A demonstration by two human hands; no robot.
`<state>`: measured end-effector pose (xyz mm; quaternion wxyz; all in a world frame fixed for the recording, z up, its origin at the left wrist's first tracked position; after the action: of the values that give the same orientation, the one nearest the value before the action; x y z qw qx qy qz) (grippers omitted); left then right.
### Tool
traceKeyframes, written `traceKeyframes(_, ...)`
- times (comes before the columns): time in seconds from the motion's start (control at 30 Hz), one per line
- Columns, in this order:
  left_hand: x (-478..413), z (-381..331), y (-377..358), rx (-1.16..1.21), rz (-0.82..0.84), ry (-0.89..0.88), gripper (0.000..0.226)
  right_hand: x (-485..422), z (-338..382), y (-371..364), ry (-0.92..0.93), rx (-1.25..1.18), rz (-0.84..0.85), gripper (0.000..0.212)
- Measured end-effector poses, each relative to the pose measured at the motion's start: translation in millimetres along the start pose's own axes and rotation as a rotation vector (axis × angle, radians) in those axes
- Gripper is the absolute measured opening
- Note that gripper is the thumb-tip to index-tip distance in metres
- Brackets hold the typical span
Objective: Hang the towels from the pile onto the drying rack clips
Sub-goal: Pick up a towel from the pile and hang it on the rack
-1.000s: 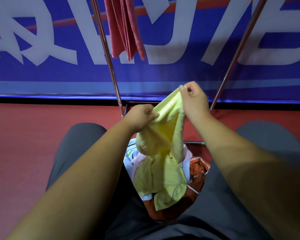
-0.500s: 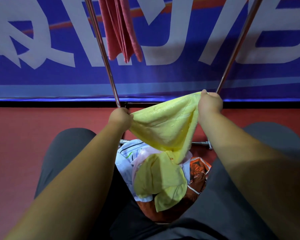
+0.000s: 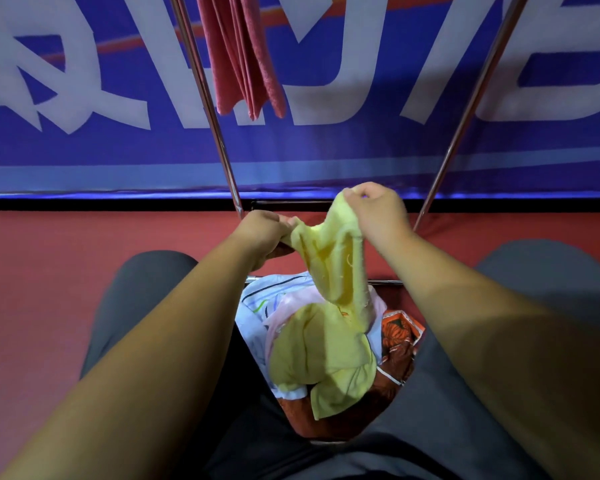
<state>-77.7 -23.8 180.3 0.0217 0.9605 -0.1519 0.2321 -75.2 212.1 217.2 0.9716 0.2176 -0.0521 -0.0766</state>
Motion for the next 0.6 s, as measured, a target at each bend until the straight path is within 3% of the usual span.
traceKeyframes(0.13,1.7,2.6,-17.5,0.02,0.098,0.018,0.016,15.1,9.4,-34.2,0.101,0.288,0.165,0.019)
traceKeyframes(0.6,-1.7,5.0,-20.2,0.099,0.091,0.049,0.017,34.3,11.0,-76.3,0.248,0.568,0.358,0.022)
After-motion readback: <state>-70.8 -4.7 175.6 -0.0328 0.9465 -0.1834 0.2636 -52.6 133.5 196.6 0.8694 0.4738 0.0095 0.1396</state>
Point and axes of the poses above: each hand's wrist, its own x-axis away from the middle knuckle, its own y-axis out of the back of the hand, z = x × y, the point moved 7 cm from there along -x, towards the middle knuckle, and after that the axes turned 12 degrees about z, right-handed, at the moved point
